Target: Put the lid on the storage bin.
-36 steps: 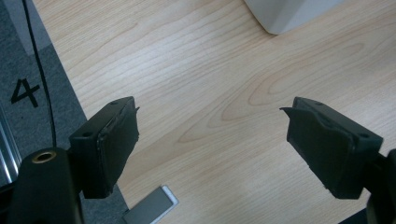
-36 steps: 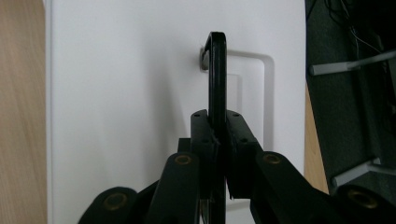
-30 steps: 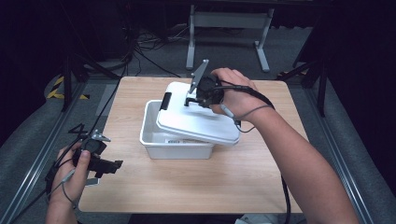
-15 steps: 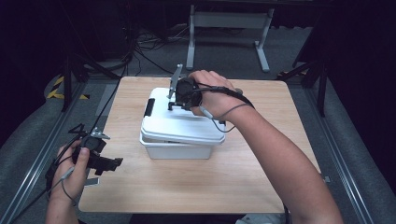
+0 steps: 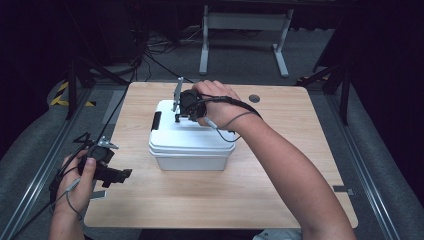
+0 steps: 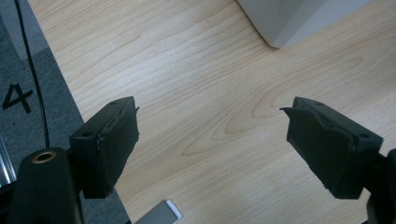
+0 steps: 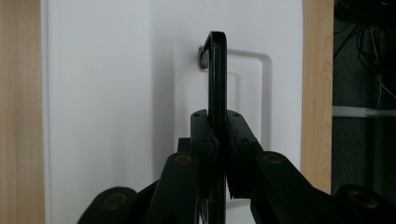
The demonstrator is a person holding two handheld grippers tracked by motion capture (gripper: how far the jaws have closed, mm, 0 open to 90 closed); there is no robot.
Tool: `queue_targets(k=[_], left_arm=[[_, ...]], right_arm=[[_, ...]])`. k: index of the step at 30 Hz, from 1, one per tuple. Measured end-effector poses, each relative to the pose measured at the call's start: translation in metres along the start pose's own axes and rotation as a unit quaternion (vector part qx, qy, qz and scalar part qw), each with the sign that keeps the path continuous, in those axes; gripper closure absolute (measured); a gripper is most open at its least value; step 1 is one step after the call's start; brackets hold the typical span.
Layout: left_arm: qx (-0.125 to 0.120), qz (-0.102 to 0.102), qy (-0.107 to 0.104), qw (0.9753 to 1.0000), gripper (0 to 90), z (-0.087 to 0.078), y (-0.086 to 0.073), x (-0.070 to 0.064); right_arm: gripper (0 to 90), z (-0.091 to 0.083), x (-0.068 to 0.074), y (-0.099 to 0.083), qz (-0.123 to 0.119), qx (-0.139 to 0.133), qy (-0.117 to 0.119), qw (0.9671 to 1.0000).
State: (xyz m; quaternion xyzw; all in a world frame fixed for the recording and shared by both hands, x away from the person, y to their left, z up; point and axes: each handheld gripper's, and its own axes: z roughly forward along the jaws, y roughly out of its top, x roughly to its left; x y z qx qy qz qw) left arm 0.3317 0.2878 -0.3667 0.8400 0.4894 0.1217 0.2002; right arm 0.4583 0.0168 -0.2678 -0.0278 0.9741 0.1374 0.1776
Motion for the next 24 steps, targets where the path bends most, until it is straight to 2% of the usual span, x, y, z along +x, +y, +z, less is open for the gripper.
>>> queue_targets(k=[6,7,10,14,18,24], left_arm=[[0.000,-0.002,0.001,1.0000,17.4,0.000,0.000,0.000],[0.000,0.003,0.003,1.0000,17.4,-0.001,0.000,0.000],[-0.002,0.003,0.000,1.0000,17.5,-0.001,0.001,-0.001],[-0.001,0.002,0.001,1.0000,17.4,-0.001,0.001,-0.002],[0.000,0.003,-0.002,1.0000,17.4,0.000,0.001,-0.002],[0.003,0.005,-0.003,1.0000,17.4,0.001,0.002,-0.002]], right_arm=[[84.2,0.007,0.000,0.000,-0.001,-0.004,0.001,1.0000],[84.2,0.008,0.000,0.000,-0.002,-0.007,0.004,1.0000],[84.6,0.010,0.003,0.001,-0.014,-0.006,0.005,0.9999],[84.7,0.011,0.007,0.003,-0.018,-0.006,0.002,0.9998],[84.5,0.010,0.013,0.002,-0.017,-0.008,-0.002,0.9998],[85.1,0.012,0.011,0.004,-0.013,-0.003,-0.003,0.9999]])
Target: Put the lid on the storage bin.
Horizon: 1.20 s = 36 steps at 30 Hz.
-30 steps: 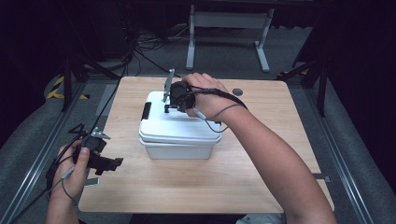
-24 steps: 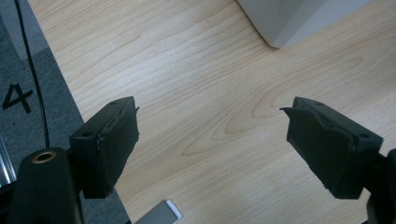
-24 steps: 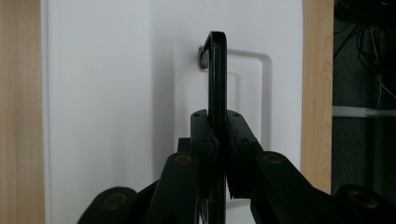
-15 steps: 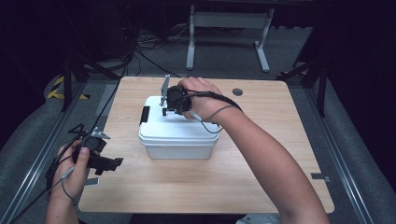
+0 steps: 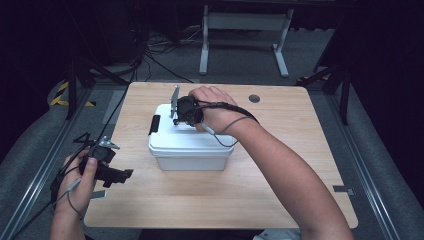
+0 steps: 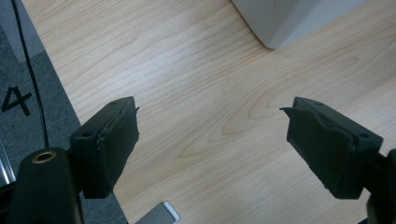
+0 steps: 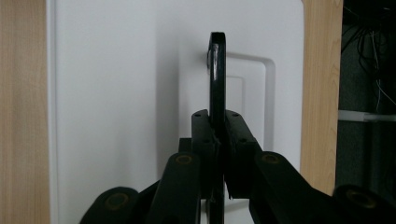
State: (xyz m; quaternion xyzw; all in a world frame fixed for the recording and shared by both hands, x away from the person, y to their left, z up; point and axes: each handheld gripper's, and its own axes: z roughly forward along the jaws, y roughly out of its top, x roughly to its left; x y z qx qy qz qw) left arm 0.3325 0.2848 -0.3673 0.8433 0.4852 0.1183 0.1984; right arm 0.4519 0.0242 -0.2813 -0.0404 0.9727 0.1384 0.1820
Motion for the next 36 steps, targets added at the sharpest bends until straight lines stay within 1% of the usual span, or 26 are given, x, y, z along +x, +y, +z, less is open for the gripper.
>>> queue_targets(k=[1,2,4,5,6,8,11,13,15,17,18,20,24,25,28,29,30,32,33,34,35,36], left_arm=[[0.000,0.000,0.001,1.0000,17.5,0.000,0.000,0.000],[0.001,0.000,0.001,1.0000,17.5,0.000,0.000,0.000],[-0.001,-0.001,0.000,1.0000,17.5,0.000,0.000,0.000],[-0.001,0.002,-0.001,1.0000,17.5,-0.001,-0.001,0.001],[-0.003,-0.001,-0.002,1.0000,17.5,-0.001,-0.001,0.001],[-0.003,-0.001,-0.001,1.0000,17.4,-0.002,-0.001,0.002],[-0.001,-0.005,0.002,1.0000,17.7,0.000,-0.001,0.002],[-0.001,-0.001,-0.002,1.0000,17.7,0.000,0.000,0.001],[-0.002,0.001,-0.003,1.0000,17.6,0.000,0.000,0.001],[-0.002,-0.002,0.001,1.0000,17.6,-0.001,0.000,0.002],[-0.002,-0.002,0.001,1.0000,17.6,-0.001,0.000,0.002],[-0.002,-0.002,0.002,1.0000,17.6,-0.001,-0.001,0.002],[-0.002,0.000,0.000,1.0000,17.6,-0.001,0.000,0.001],[-0.002,0.000,-0.001,1.0000,17.6,0.000,0.000,0.001],[-0.001,-0.002,0.000,1.0000,17.6,0.000,-0.001,0.002],[-0.001,-0.001,-0.001,1.0000,17.6,0.000,-0.001,0.002],[-0.002,-0.003,0.000,1.0000,17.6,0.000,-0.001,0.002],[-0.003,-0.004,-0.001,1.0000,17.6,-0.001,-0.001,0.002],[-0.003,-0.002,0.000,1.0000,17.6,-0.001,-0.001,0.002],[-0.004,0.000,-0.002,1.0000,17.6,-0.002,-0.001,0.002],[-0.005,-0.001,-0.003,1.0000,17.5,-0.002,-0.001,0.001],[-0.005,-0.001,-0.003,1.0000,17.5,-0.002,-0.001,0.001]], right_arm=[[85.2,0.000,0.000,0.002,0.003,0.010,-0.002,0.9999],[85.2,0.001,0.000,0.003,0.002,0.009,-0.006,0.9999],[85.1,0.001,-0.003,0.004,0.010,0.015,-0.003,0.9998],[85.2,0.000,-0.004,0.004,0.012,0.012,-0.001,0.9999],[85.2,-0.001,-0.004,0.003,0.009,0.005,-0.003,0.9999],[85.2,-0.003,-0.004,0.003,0.009,0.005,-0.006,0.9999],[85.2,-0.010,-0.009,0.002,0.012,-0.004,-0.019,0.9997],[85.2,-0.012,-0.009,0.002,0.015,-0.007,-0.012,0.9998],[85.2,-0.013,-0.008,0.002,0.015,-0.004,-0.008,0.9998],[85.2,-0.013,-0.002,0.003,0.009,0.003,0.000,1.0000],[85.2,-0.013,-0.002,0.003,0.009,0.003,0.000,1.0000],[85.1,-0.010,0.001,0.002,0.003,0.014,0.003,0.9999],[85.2,-0.006,0.002,0.003,0.006,0.005,0.004,1.0000],[85.1,-0.004,0.002,0.003,0.003,0.005,0.004,1.0000],[85.2,0.001,0.003,0.005,0.003,0.018,0.006,0.9998],[85.1,0.003,0.003,0.005,0.003,0.017,0.005,0.9998],[85.2,0.003,0.002,0.006,0.005,0.020,0.006,0.9998],[85.2,0.004,0.002,0.005,0.014,0.017,0.008,0.9997],[85.1,0.004,0.003,0.004,0.010,0.016,0.006,0.9998],[84.9,0.003,0.004,0.003,0.014,0.020,0.007,0.9997],[84.6,0.002,0.006,0.002,0.012,0.025,0.005,0.9996],[84.4,0.002,0.007,0.002,0.013,0.022,0.006,0.9997]])
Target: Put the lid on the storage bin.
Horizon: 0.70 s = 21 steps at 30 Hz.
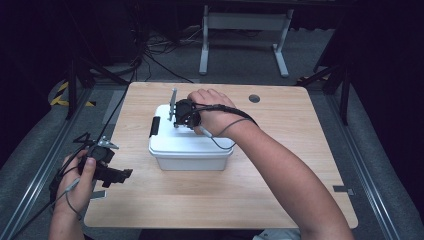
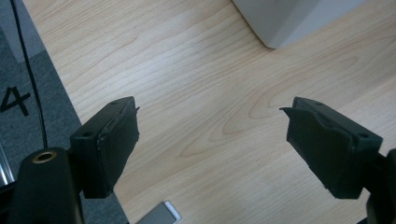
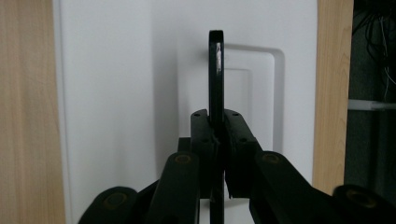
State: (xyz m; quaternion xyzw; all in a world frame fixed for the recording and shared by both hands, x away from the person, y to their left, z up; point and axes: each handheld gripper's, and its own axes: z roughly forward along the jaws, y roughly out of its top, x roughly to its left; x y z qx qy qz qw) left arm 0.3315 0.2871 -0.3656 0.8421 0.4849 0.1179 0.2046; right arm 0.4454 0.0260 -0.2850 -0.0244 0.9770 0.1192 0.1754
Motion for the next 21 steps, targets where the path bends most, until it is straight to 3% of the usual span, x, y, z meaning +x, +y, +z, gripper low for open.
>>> queue_targets(k=[2,7,12,14,16,21], left_arm=[[0.001,0.000,0.003,1.0000,17.5,0.000,0.000,0.000],[0.004,0.001,0.001,1.0000,17.5,0.002,0.001,-0.001],[0.005,0.002,0.002,1.0000,17.5,0.002,0.001,-0.001],[0.005,0.002,0.002,1.0000,17.5,0.002,0.001,-0.001],[0.004,0.001,0.001,1.0000,17.5,0.002,0.001,-0.001],[0.006,0.003,0.001,1.0000,17.5,0.003,0.001,-0.001]], right_arm=[[84.2,0.000,0.002,-0.003,0.005,-0.012,0.000,0.9999],[84.0,0.001,0.003,-0.001,0.003,-0.007,-0.001,1.0000],[82.9,0.003,0.003,-0.002,0.024,-0.014,-0.006,0.9996],[77.0,0.002,0.001,-0.005,0.039,-0.023,0.002,0.9989],[64.4,0.002,0.002,-0.008,0.063,-0.040,0.004,0.9972],[52.5,-0.011,0.004,-0.015,0.086,-0.078,0.003,0.9932]])
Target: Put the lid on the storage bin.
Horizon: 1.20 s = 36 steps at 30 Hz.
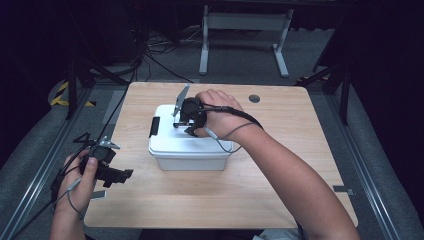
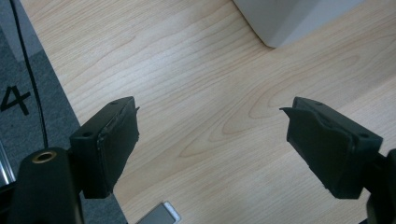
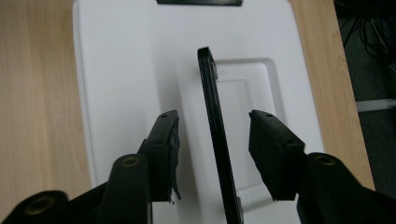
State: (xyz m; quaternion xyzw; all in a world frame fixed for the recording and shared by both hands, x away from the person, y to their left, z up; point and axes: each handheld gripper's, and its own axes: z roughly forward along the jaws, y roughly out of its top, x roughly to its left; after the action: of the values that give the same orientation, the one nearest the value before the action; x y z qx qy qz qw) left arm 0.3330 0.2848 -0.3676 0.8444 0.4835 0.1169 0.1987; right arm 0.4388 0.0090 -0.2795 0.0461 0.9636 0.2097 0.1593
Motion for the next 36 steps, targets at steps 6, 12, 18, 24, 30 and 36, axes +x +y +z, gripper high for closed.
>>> queue_targets(k=[6,12,18,24,30,36], left_arm=[[0.000,-0.002,0.001,1.0000,17.5,0.000,-0.001,0.000],[0.001,-0.003,0.000,1.0000,17.5,-0.001,-0.003,0.000],[0.000,-0.007,0.002,1.0000,17.5,-0.002,-0.003,0.001],[0.000,-0.004,0.002,1.0000,17.5,-0.001,-0.001,0.001],[-0.006,-0.006,-0.019,0.9998,17.9,0.001,0.000,0.002],[-0.001,0.002,-0.019,0.9998,17.9,0.005,0.003,0.003]], right_arm=[[46.5,-0.024,-0.005,-0.012,0.041,-0.050,0.000,0.9979],[46.3,-0.044,-0.012,-0.036,0.081,-0.069,-0.012,0.9942],[44.8,-0.067,-0.018,-0.066,0.117,-0.084,-0.032,0.9891],[42.8,-0.085,-0.020,-0.093,0.139,-0.087,-0.048,0.9853],[41.4,-0.091,-0.018,-0.113,0.156,-0.082,-0.053,0.9830],[39.5,-0.099,-0.021,-0.141,0.182,-0.081,-0.064,0.9779]])
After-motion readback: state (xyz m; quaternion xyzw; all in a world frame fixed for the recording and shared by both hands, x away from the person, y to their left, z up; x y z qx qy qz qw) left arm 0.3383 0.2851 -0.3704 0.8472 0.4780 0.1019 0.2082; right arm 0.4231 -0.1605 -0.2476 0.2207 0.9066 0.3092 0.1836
